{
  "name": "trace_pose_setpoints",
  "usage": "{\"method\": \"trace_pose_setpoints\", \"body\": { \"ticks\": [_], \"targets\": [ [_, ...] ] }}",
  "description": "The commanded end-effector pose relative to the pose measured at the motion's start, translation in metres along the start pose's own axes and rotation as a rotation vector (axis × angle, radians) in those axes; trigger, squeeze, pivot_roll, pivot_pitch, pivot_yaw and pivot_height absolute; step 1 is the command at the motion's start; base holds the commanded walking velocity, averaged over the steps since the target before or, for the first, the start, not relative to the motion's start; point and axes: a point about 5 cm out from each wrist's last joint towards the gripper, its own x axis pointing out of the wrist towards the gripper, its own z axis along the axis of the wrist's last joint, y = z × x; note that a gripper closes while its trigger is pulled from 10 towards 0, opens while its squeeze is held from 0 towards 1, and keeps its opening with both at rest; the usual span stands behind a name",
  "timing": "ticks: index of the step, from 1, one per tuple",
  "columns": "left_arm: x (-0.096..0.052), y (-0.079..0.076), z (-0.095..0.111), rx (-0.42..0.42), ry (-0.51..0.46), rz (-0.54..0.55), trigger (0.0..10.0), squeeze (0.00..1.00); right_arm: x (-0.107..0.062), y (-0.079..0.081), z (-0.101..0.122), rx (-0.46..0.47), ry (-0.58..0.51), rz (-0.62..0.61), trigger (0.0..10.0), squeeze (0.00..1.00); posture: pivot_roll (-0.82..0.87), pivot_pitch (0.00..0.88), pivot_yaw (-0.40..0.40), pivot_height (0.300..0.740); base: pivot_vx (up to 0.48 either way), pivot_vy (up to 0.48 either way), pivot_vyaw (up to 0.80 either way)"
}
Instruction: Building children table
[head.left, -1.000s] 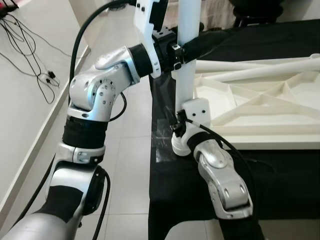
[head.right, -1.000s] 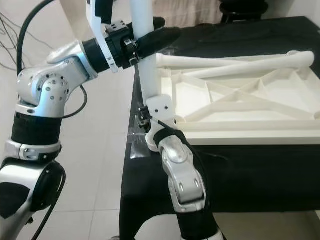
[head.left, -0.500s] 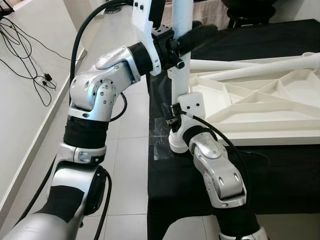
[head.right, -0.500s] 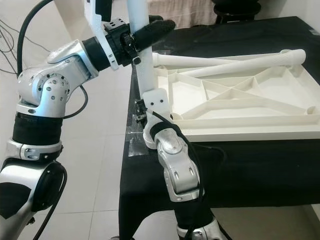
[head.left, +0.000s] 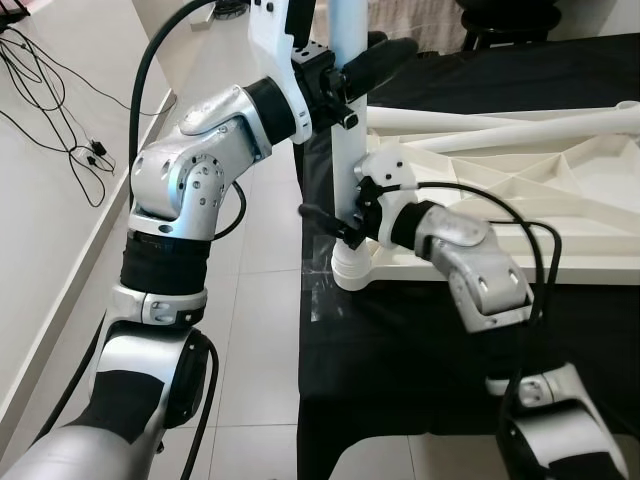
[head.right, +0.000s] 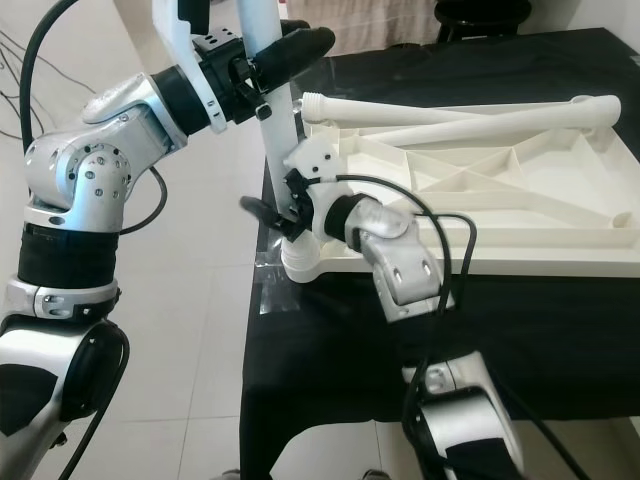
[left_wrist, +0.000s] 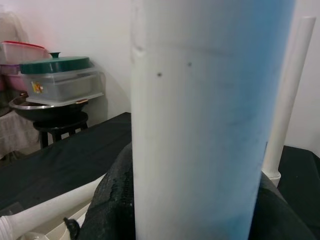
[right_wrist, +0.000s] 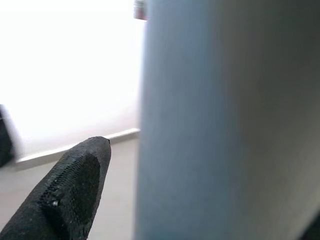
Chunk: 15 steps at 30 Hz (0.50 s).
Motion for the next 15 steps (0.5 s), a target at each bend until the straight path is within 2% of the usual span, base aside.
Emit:
{"method": "trace_pose_setpoints", "body": {
  "ticks": [1,2,7,8,9,11,12,15],
  "targets": [
    [0.005,-0.012,-0.003,-0.024,0.002,-0.084,0.0,0.0,0.011,0.01,0.003,-0.008,-0.026,0.088,10.0,0.0,0.0,0.179,0.11,0.74,0.0,0.0,0.0],
    [0.005,-0.013,-0.002,-0.022,0.004,-0.088,0.0,0.0,0.015,0.004,0.004,0.029,-0.039,0.135,10.0,0.0,0.0,0.177,0.11,0.74,0.0,0.0,0.0],
    [0.005,-0.014,-0.002,-0.016,0.003,-0.091,0.0,0.0,0.018,0.001,0.0,0.048,-0.026,0.175,10.0,0.0,0.0,0.175,0.106,0.74,0.0,0.0,0.0],
    [0.006,-0.015,-0.002,-0.012,0.001,-0.093,0.0,0.0,0.019,0.003,-0.007,0.056,-0.005,0.229,10.0,0.0,0.0,0.176,0.105,0.74,0.0,0.0,0.0],
    [0.007,-0.015,-0.002,-0.01,0.001,-0.095,0.0,0.0,0.019,0.005,-0.009,0.067,-0.005,0.259,2.9,0.0,0.0,0.177,0.103,0.74,0.0,0.0,0.0],
    [0.007,-0.016,-0.002,-0.01,0.001,-0.097,0.0,0.0,0.019,0.007,-0.01,0.073,-0.006,0.278,2.9,0.0,0.0,0.177,0.103,0.74,0.0,0.0,0.0],
    [0.007,-0.016,-0.002,-0.01,0.001,-0.098,0.0,0.0,0.019,0.006,-0.01,0.075,-0.011,0.298,0.0,0.0,0.0,0.177,0.103,0.74,0.0,0.0,0.0],
    [0.007,-0.017,-0.002,-0.011,0.0,-0.101,0.0,0.0,0.019,0.007,-0.014,0.087,-0.017,0.339,0.0,0.0,-0.01,0.18,0.108,0.74,0.0,0.0,0.0]
  ]
}}
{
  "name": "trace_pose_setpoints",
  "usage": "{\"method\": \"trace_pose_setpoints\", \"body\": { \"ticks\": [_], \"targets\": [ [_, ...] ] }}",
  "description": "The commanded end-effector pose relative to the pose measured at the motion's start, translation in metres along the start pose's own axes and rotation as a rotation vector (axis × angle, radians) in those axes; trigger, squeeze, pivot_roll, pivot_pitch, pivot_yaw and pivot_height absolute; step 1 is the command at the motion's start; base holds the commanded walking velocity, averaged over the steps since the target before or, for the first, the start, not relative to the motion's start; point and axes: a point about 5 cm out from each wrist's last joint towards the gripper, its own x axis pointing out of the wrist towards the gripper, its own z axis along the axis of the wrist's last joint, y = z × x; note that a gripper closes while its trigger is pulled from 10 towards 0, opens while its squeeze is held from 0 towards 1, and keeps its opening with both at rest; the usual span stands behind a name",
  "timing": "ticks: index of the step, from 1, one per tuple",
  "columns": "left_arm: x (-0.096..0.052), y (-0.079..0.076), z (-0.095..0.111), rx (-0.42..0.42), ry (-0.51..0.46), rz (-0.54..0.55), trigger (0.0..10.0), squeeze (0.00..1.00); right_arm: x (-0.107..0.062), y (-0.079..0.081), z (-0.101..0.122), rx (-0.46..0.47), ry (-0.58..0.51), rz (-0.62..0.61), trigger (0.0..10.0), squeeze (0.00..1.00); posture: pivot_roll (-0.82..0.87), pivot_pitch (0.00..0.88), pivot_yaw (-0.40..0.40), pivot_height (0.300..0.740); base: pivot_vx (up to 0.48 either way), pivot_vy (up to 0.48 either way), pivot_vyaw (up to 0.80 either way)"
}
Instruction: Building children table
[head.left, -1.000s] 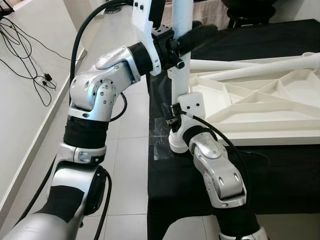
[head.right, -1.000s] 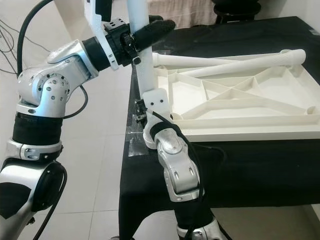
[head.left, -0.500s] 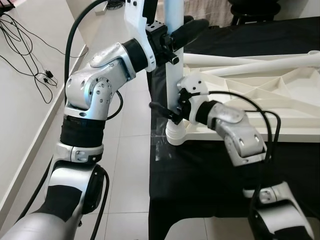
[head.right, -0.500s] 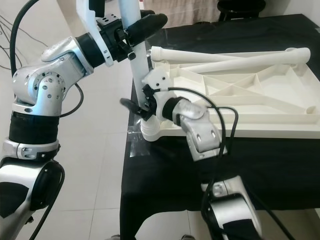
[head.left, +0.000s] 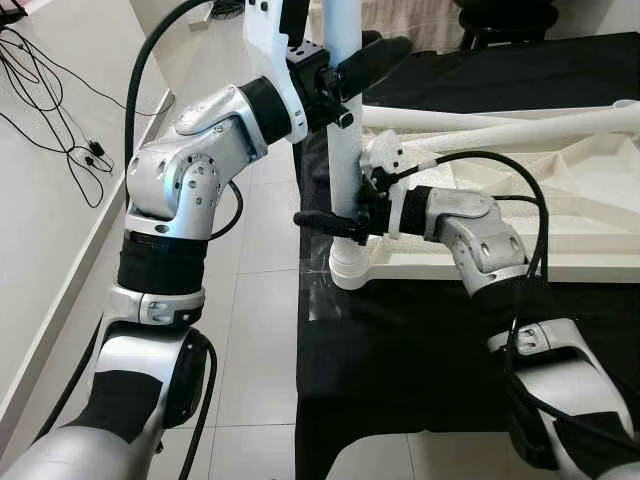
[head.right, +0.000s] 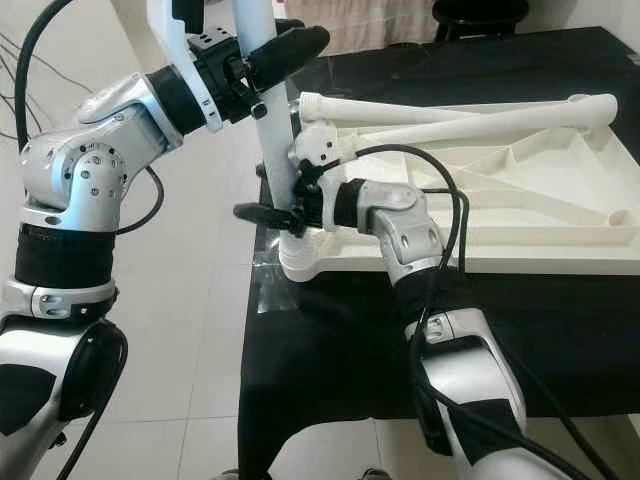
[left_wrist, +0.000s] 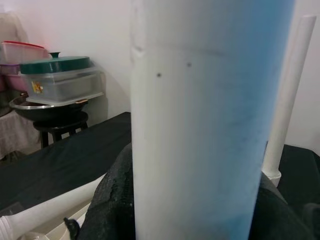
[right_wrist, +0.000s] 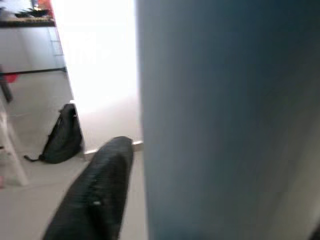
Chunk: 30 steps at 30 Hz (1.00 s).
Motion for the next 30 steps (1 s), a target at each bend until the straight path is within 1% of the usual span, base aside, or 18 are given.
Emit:
{"method": "trace_pose_setpoints", "body": {
  "ticks": [1,3,4,7,14,17,18,23,24,25,26,27,28,29,30],
  "targets": [
    [0.009,-0.016,-0.003,-0.013,-0.005,-0.095,0.0,0.0,0.019,0.013,-0.004,0.009,-0.001,0.122,0.0,0.0,-0.01,0.179,0.11,0.74,0.0,0.0,0.0],
    [0.009,-0.015,-0.003,-0.009,-0.007,-0.089,0.0,0.0,0.019,0.013,-0.004,0.01,-0.002,0.12,0.0,0.0,-0.01,0.179,0.11,0.74,0.0,0.0,0.0],
    [0.01,-0.015,-0.003,0.001,-0.004,-0.081,10.0,0.0,0.019,0.011,-0.005,0.012,-0.004,0.111,0.0,0.0,-0.01,0.182,0.111,0.74,0.0,0.0,0.0],
    [0.011,-0.013,-0.003,0.005,-0.003,-0.072,10.0,0.0,0.017,0.008,-0.005,0.012,-0.009,0.092,0.0,0.0,-0.01,0.184,0.115,0.74,0.0,0.0,0.0],
    [0.011,-0.013,-0.003,0.002,-0.007,-0.069,10.0,0.0,0.014,0.006,-0.009,0.015,-0.007,0.063,0.0,0.0,-0.03,0.186,0.117,0.74,0.0,0.0,0.0],
    [0.011,-0.012,-0.003,-0.011,-0.017,-0.067,10.0,0.0,0.013,0.006,-0.01,0.018,-0.01,0.048,0.0,0.0,-0.03,0.188,0.119,0.74,0.0,0.0,0.0],
    [0.011,-0.011,-0.002,-0.029,-0.033,-0.058,10.0,1.0,0.012,0.006,-0.011,0.022,-0.014,0.03,0.0,0.0,-0.03,0.188,0.119,0.74,0.0,0.0,0.0],
    [0.01,-0.009,0.001,-0.038,-0.047,-0.058,10.0,1.0,0.009,0.005,-0.015,0.029,-0.008,-0.028,0.0,0.0,-0.04,0.191,0.113,0.74,0.0,0.0,0.0],
    [0.009,-0.008,0.001,-0.035,-0.051,-0.05,10.0,1.0,0.007,0.005,-0.017,0.034,0.001,-0.089,0.0,0.0,-0.04,0.191,0.108,0.74,0.0,0.0,0.0],
    [0.006,-0.007,0.002,-0.034,-0.056,-0.039,10.0,1.0,0.004,0.005,-0.021,0.041,0.01,-0.186,0.0,0.0,-0.03,0.187,0.1,0.74,0.0,0.0,0.0],
    [0.004,-0.006,0.002,-0.029,-0.061,-0.025,10.0,1.0,0.0,0.004,-0.026,0.059,0.024,-0.315,0.0,0.0,-0.02,0.186,0.096,0.74,0.0,0.0,0.0],
    [0.002,-0.005,0.003,-0.026,-0.065,-0.016,10.0,1.0,-0.004,0.003,-0.029,0.071,0.035,-0.404,0.0,0.0,-0.02,0.186,0.093,0.74,0.0,0.0,0.0],
    [-0.001,-0.003,0.004,-0.026,-0.067,0.0,10.0,1.0,-0.018,0.0,-0.044,0.091,0.104,-0.727,0.0,0.0,-0.02,0.191,0.084,0.74,0.0,0.0,0.0],
    [-0.004,-0.002,0.004,-0.025,-0.067,0.011,10.0,1.0,-0.031,-0.001,-0.054,0.097,0.163,-0.958,0.0,0.0,-0.02,0.191,0.084,0.74,0.0,0.0,0.0],
    [-0.007,0.0,0.005,-0.023,-0.066,0.029,10.0,1.0,-0.037,0.015,-0.067,0.132,0.194,-1.032,0.0,0.0,-0.01,0.198,0.082,0.74,0.0,0.0,0.0]
  ]
}}
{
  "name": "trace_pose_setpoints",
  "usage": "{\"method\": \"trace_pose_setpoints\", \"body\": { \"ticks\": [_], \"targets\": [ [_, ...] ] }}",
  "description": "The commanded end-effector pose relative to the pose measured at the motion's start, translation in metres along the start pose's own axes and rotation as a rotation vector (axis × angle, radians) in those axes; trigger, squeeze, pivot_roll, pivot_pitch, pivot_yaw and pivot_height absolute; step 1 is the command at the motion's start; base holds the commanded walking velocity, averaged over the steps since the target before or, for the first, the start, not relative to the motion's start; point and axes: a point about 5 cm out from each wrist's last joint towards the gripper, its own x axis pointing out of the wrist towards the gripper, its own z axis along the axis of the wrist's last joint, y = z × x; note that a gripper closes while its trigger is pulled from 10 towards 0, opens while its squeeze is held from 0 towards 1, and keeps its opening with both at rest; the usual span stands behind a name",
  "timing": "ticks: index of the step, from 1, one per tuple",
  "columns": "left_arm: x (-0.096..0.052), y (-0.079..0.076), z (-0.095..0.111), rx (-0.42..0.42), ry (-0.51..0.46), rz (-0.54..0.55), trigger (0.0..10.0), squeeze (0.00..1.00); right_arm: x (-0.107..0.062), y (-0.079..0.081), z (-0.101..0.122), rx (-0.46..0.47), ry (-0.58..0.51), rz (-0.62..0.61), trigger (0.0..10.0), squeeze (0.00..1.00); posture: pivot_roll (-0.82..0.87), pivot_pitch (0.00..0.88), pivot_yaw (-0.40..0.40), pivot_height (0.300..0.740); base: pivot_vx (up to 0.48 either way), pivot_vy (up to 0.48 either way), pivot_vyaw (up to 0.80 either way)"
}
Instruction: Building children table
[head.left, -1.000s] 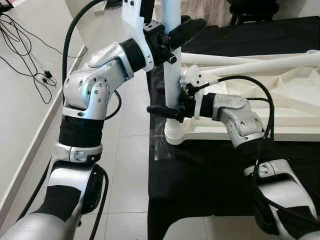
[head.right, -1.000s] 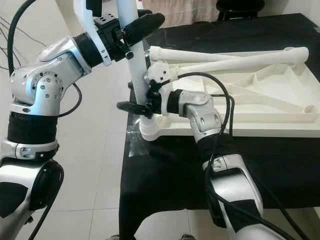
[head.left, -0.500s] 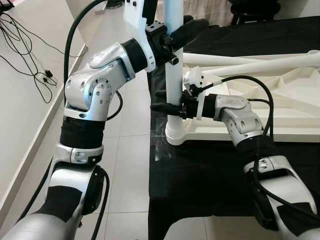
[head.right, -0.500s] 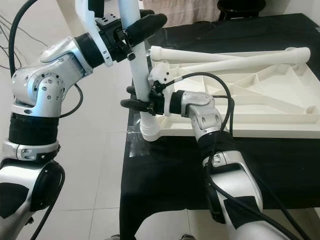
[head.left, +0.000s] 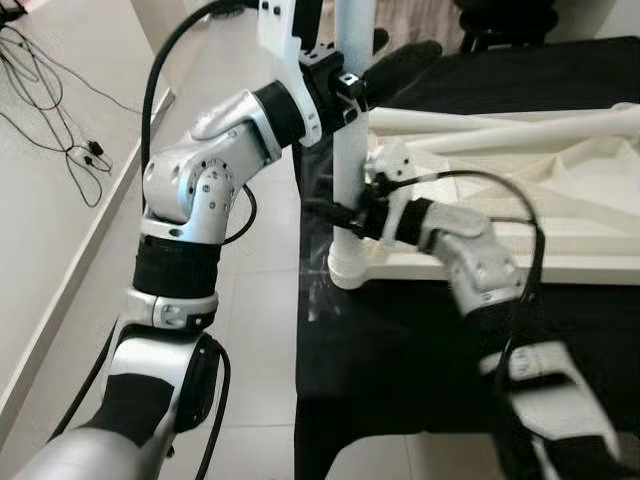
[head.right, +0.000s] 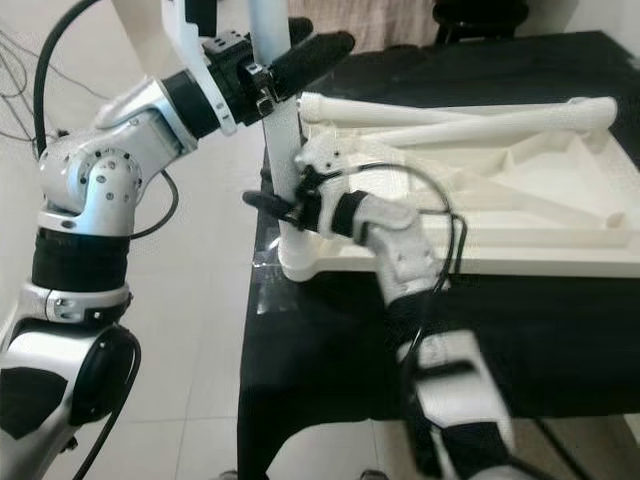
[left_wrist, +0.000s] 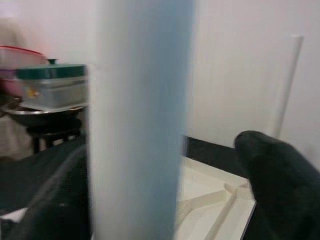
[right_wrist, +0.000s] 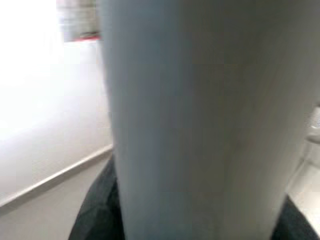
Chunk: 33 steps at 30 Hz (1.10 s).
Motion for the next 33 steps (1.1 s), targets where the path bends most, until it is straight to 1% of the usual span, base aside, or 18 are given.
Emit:
{"method": "trace_pose_setpoints", "body": {
  "ticks": [1,2,3,4,8,10,13,14,17,18,19,21,22,27,29,30,31,33],
  "targets": [
    [-0.01,0.003,0.008,0.022,-0.018,0.022,10.0,1.0,-0.039,-0.022,-0.051,0.021,0.226,-0.347,0.0,0.0,-0.01,0.201,0.085,0.74,0.0,0.0,0.0],
    [-0.012,0.004,0.007,0.021,-0.016,0.033,10.0,1.0,-0.043,-0.008,-0.056,0.048,0.233,-0.285,0.0,0.0,0.0,0.205,0.09,0.74,0.0,0.0,0.0],
    [-0.012,0.004,0.007,0.021,-0.016,0.033,10.0,1.0,-0.043,-0.008,-0.056,0.048,0.233,-0.285,0.0,0.0,0.0,0.205,0.09,0.74,0.0,0.0,0.0],
    [-0.014,0.005,0.006,0.02,-0.013,0.04,10.0,1.0,-0.043,0.002,-0.058,0.071,0.226,-0.256,0.0,0.0,-0.02,0.188,0.094,0.74,0.0,0.0,0.0],
    [-0.016,0.006,0.005,0.018,-0.013,0.043,10.0,1.0,-0.042,0.006,-0.058,0.08,0.22,-0.25,0.0,0.0,-0.02,0.186,0.096,0.74,0.0,0.0,0.0],
    [-0.019,0.007,0.004,0.026,-0.009,0.06,10.0,0.97,-0.033,0.006,-0.054,0.098,0.198,-0.246,0.0,0.0,-0.01,0.179,0.087,0.74,0.0,0.0,0.0],
    [-0.02,0.007,0.004,0.03,-0.008,0.064,10.0,0.97,-0.03,0.005,-0.052,0.101,0.191,-0.245,0.0,0.0,-0.01,0.179,0.085,0.74,0.0,0.0,0.0],
    [-0.023,0.007,0.005,0.03,-0.012,0.066,10.0,0.0,-0.027,0.002,-0.05,0.098,0.185,-0.243,0.0,0.0,-0.01,0.176,0.083,0.74,0.0,0.0,0.0],
    [-0.031,0.003,0.007,0.006,-0.027,0.05,10.0,0.0,-0.026,-0.001,-0.044,0.088,0.186,-0.266,0.0,0.0,-0.01,0.174,0.08,0.74,0.0,0.0,0.0],
    [-0.037,0.0,0.008,-0.007,-0.034,0.026,10.0,0.0,-0.025,-0.002,-0.042,0.078,0.185,-0.278,10.0,0.0,-0.01,0.174,0.077,0.74,0.0,0.0,0.0],
    [-0.037,0.0,0.008,-0.007,-0.034,0.026,10.0,0.0,-0.025,-0.002,-0.042,0.078,0.185,-0.278,10.0,0.0,-0.01,0.174,0.077,0.74,0.0,0.0,0.0],
    [-0.055,-0.013,0.013,-0.014,-0.056,-0.056,10.0,0.0,-0.024,0.005,-0.035,0.087,0.158,-0.258,10.0,0.04,-0.01,0.17,0.076,0.74,0.0,0.0,0.0],
    [-0.065,-0.018,0.016,-0.012,-0.06,-0.088,10.0,0.0,-0.024,0.008,-0.031,0.107,0.136,-0.233,10.0,1.0,-0.01,0.17,0.076,0.74,0.0,0.0,0.0],
    [-0.081,-0.024,0.02,-0.009,-0.055,-0.113,10.0,0.0,-0.023,0.01,-0.026,0.121,0.1,-0.171,10.0,1.0,0.0,0.169,0.067,0.74,0.0,0.0,0.0],
    [-0.092,-0.028,0.019,0.005,-0.027,-0.103,10.0,0.0,-0.019,0.01,-0.021,0.121,0.064,-0.059,10.0,1.0,0.01,0.164,0.055,0.74,0.0,0.0,0.0],
    [-0.092,-0.028,0.019,0.005,-0.027,-0.103,10.0,0.0,-0.019,0.01,-0.021,0.121,0.064,-0.059,10.0,1.0,0.01,0.164,0.055,0.74,0.0,0.0,0.0],
    [-0.097,-0.031,0.018,0.009,-0.018,-0.089,10.0,0.0,-0.017,0.01,-0.018,0.115,0.051,0.017,10.0,0.0,0.02,0.164,0.052,0.74,0.0,0.0,0.0],
    [-0.106,-0.036,0.015,0.016,-0.004,-0.059,10.0,0.0,-0.015,0.011,-0.016,0.104,0.04,0.142,10.0,0.0,0.03,0.163,0.046,0.74,0.0,0.0,0.0]
  ]
}}
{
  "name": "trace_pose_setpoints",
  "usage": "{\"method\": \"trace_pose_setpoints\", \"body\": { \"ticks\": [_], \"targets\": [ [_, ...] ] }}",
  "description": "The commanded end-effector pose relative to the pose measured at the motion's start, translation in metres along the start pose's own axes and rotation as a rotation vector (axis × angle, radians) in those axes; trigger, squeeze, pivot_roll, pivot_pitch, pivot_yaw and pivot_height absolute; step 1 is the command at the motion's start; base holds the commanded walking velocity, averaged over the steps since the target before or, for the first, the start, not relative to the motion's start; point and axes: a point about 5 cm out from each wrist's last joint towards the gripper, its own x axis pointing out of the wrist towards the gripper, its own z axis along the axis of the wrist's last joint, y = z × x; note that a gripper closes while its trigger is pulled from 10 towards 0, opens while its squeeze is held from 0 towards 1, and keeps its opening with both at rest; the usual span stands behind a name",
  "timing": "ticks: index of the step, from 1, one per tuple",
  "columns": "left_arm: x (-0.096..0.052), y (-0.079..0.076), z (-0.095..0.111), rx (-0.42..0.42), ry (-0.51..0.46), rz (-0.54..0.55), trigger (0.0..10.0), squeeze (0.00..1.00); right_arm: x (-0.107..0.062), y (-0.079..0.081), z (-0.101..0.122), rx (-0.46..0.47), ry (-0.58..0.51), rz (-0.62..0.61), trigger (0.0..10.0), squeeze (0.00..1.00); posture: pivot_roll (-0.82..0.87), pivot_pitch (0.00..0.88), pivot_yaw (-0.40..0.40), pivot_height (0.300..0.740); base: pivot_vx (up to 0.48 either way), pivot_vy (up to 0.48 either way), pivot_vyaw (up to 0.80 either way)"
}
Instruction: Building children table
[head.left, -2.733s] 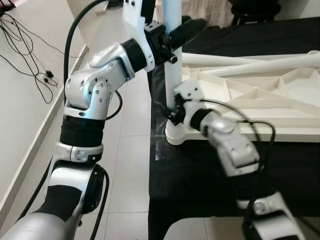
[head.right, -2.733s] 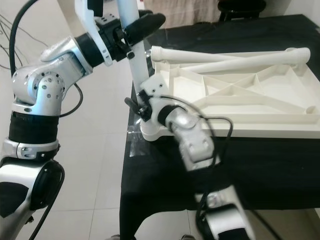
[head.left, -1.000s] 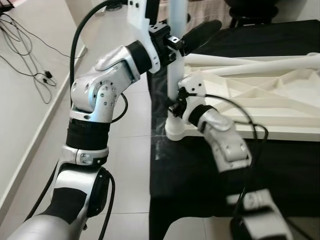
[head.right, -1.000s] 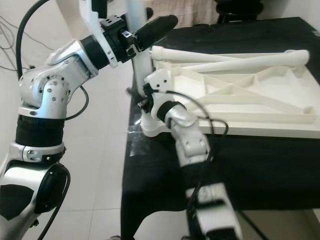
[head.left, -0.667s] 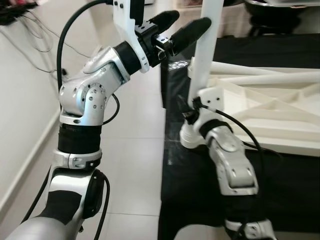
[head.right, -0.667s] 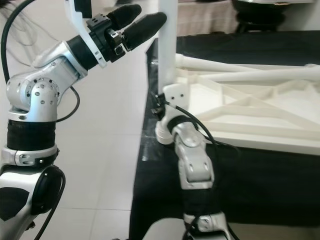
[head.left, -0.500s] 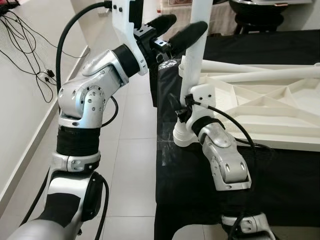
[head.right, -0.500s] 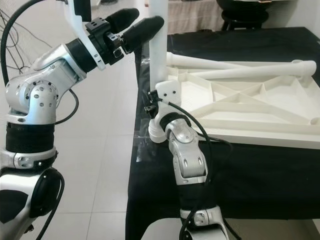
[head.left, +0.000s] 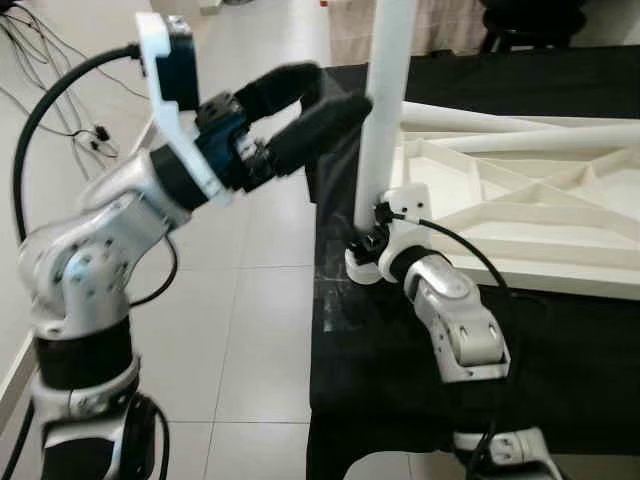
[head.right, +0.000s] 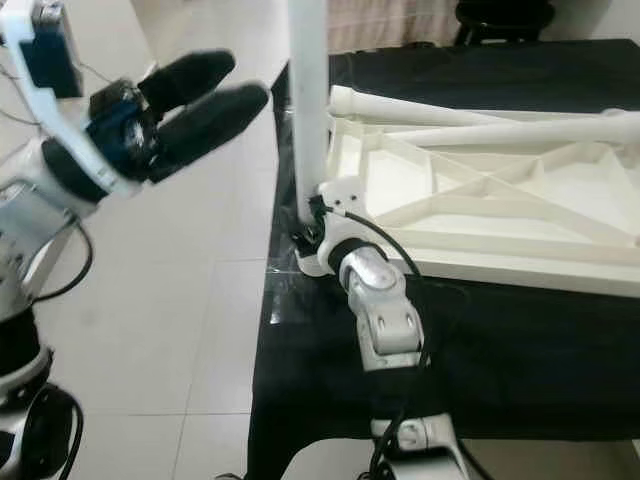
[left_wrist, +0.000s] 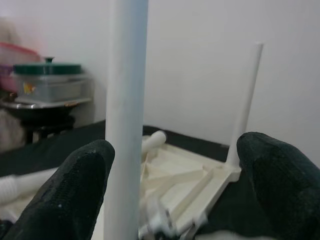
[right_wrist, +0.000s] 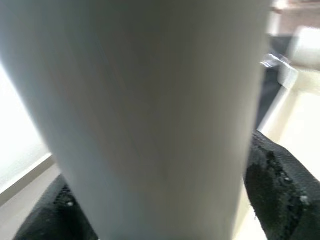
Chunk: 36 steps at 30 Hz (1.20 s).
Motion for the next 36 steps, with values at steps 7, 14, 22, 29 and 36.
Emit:
{"method": "trace_pose_setpoints", "body": {
  "ticks": [7,14,22,29,36],
  "targets": [
    [-0.037,-0.013,-0.02,-0.012,0.08,0.154,10.0,0.0,0.007,0.001,-0.002,-0.111,0.045,0.347,10.0,0.0,0.03,0.165,0.049,0.74,0.0,0.0,0.0],
    [-0.067,-0.031,-0.07,-0.106,0.212,0.315,10.0,0.0,0.017,-0.03,0.015,-0.132,0.077,0.392,10.0,0.0,0.04,0.165,0.03,0.74,0.0,0.0,0.0],
    [-0.086,-0.057,-0.117,-0.166,0.385,0.363,10.0,0.0,0.021,-0.031,0.012,-0.087,0.07,0.409,6.3,0.0,0.05,0.161,0.036,0.74,0.0,0.0,0.0],
    [-0.094,-0.075,-0.142,-0.181,0.43,0.371,10.0,0.0,0.018,-0.037,0.001,-0.041,0.074,0.444,0.0,0.0,0.04,0.163,0.04,0.74,0.0,0.0,0.0],
    [-0.091,-0.087,-0.163,-0.131,0.41,0.345,10.0,0.0,0.003,-0.05,-0.013,-0.017,0.091,0.391,0.0,0.0,0.02,0.178,0.047,0.74,0.0,0.0,0.0]
  ]
}}
